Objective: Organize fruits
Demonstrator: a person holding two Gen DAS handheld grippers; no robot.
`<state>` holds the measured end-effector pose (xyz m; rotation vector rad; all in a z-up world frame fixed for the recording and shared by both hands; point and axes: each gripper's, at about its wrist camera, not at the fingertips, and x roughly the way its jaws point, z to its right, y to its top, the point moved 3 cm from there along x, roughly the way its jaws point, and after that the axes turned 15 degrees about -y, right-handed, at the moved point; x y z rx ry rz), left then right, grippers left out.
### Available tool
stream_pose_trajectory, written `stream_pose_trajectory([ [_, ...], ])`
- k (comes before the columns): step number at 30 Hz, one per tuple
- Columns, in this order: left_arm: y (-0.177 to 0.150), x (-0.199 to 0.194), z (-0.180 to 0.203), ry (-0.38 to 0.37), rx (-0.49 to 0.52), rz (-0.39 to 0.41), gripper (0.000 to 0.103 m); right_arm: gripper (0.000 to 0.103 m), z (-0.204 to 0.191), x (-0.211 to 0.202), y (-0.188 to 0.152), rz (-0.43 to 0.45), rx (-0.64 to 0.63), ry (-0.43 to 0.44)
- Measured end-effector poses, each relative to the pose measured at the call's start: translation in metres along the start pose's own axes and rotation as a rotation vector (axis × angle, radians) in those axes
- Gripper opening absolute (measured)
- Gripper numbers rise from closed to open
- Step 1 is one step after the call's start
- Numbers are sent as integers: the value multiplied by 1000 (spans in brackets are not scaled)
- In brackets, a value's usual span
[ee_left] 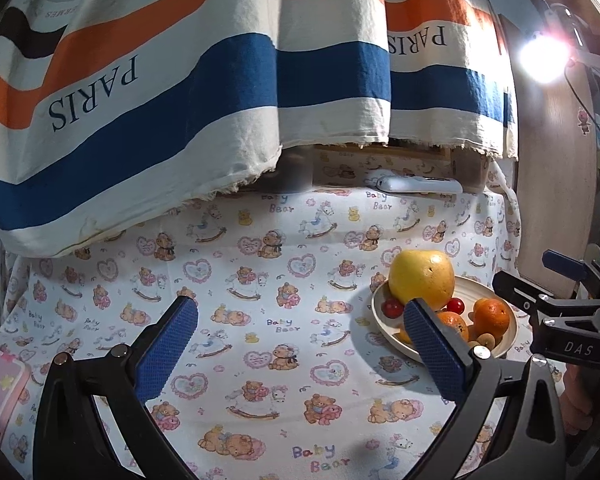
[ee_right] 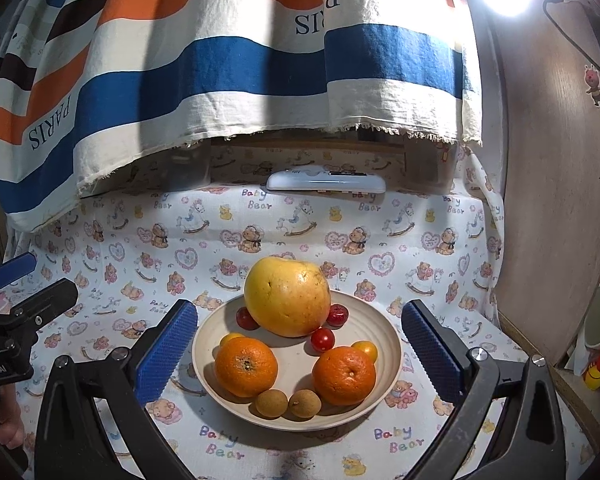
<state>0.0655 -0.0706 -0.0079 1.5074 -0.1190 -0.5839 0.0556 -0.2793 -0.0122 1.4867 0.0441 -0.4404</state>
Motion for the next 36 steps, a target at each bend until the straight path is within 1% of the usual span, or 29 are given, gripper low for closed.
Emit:
stream_pose_trajectory([
  [7,0,1,-3,-3,-6,-2,102,103,2,-2,1,8,8,-12],
  [36,0,-1,1,-5,-1,-2,102,103,1,-3,1,12,8,-12],
])
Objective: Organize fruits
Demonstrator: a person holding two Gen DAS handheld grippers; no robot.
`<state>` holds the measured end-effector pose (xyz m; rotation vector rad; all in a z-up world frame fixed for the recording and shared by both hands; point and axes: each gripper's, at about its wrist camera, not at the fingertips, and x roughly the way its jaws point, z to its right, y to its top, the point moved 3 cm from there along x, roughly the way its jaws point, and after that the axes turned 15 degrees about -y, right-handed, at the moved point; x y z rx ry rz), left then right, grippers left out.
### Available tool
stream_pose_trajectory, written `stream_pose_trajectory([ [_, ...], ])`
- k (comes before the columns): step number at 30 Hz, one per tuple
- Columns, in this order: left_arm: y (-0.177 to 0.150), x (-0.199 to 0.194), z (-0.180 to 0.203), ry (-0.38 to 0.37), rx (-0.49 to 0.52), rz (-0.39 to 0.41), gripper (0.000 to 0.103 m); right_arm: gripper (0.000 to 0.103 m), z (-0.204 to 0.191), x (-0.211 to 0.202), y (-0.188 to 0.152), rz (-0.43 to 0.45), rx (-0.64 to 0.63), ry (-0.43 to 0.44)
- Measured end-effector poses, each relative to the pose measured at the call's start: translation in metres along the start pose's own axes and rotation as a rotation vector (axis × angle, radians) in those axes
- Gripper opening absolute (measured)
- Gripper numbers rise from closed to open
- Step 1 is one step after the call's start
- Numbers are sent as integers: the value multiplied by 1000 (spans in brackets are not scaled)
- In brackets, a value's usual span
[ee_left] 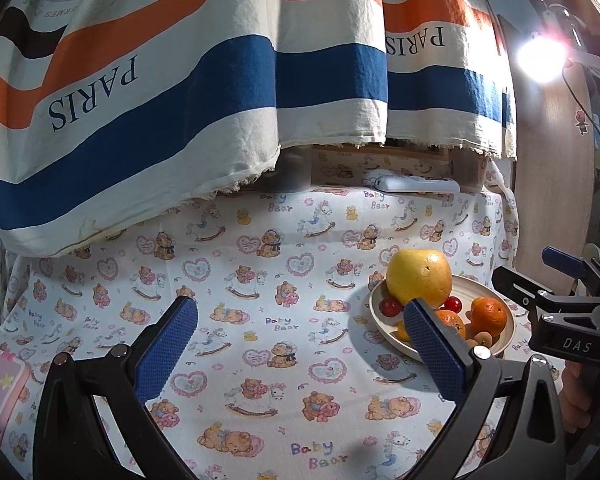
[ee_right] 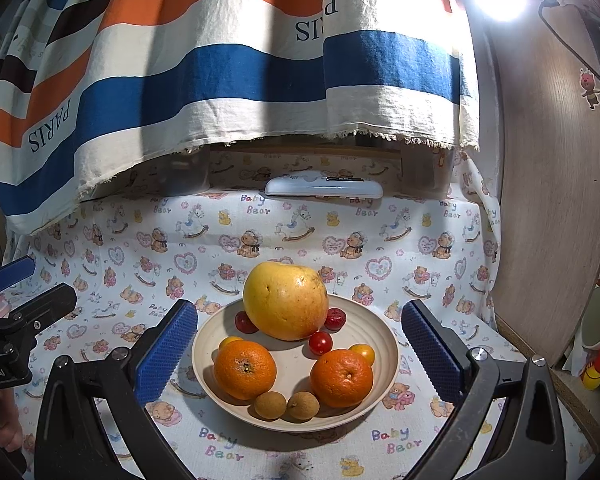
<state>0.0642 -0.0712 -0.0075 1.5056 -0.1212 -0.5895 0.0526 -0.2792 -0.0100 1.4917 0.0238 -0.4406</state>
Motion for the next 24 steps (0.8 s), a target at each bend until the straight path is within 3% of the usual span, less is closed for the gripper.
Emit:
stream_pose_trajectory([
  [24,-1,0,-2,1,0,0,102,103,-1,-1,0,3,-1,1],
])
